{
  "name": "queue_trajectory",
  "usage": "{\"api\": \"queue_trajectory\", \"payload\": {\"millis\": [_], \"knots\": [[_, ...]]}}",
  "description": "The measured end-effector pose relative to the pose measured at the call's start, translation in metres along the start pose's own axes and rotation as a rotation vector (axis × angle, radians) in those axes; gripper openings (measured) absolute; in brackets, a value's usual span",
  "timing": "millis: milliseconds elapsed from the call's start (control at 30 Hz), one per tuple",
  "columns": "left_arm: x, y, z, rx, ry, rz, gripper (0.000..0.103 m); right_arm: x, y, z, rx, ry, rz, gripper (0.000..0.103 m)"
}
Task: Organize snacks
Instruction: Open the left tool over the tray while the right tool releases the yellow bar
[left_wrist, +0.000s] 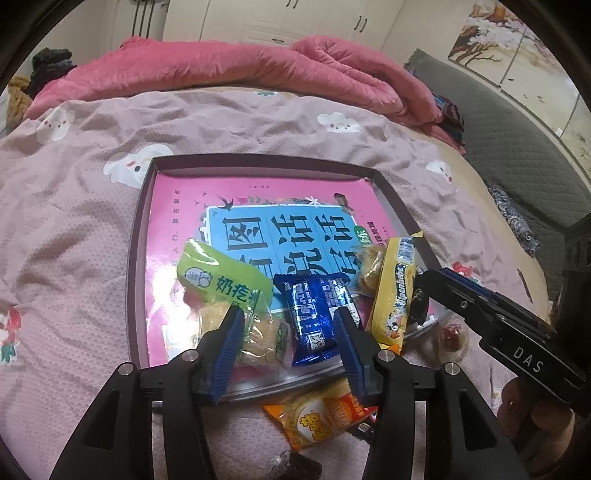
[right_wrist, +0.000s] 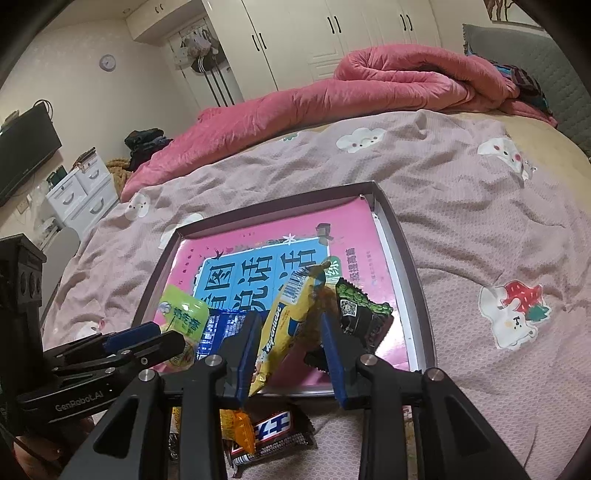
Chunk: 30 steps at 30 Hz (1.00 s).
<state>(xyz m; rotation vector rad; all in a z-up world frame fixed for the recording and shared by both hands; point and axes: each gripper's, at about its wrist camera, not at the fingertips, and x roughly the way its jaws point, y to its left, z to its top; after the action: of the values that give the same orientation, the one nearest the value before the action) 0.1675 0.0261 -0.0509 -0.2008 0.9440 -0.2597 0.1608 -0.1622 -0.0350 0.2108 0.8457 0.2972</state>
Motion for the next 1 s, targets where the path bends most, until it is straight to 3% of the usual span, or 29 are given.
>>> {"api": "queue_trajectory", "payload": {"millis": [167,233,700,1000], "knots": [[-0.004,-0.003,0.001,0.008,-0.007,-0.002,0.053,-0.003,0.002,0.001,-0.009,-0.010,0.000,0.039],[-0.006,-0.004,0.001,0.010,-0.012,-0.003,0.060,-0.005,0.003,0.002,-0.013,-0.014,0.002,0.040],[-0.024,-0.005,0.003,0.013,-0.043,-0.003,0.073,-0.022,0.008,0.005,-0.030,-0.056,0.012,0.050],[-0.037,-0.006,0.003,0.026,-0.067,0.010,0.075,-0.035,0.008,0.007,-0.024,-0.082,0.019,0.054]]}}
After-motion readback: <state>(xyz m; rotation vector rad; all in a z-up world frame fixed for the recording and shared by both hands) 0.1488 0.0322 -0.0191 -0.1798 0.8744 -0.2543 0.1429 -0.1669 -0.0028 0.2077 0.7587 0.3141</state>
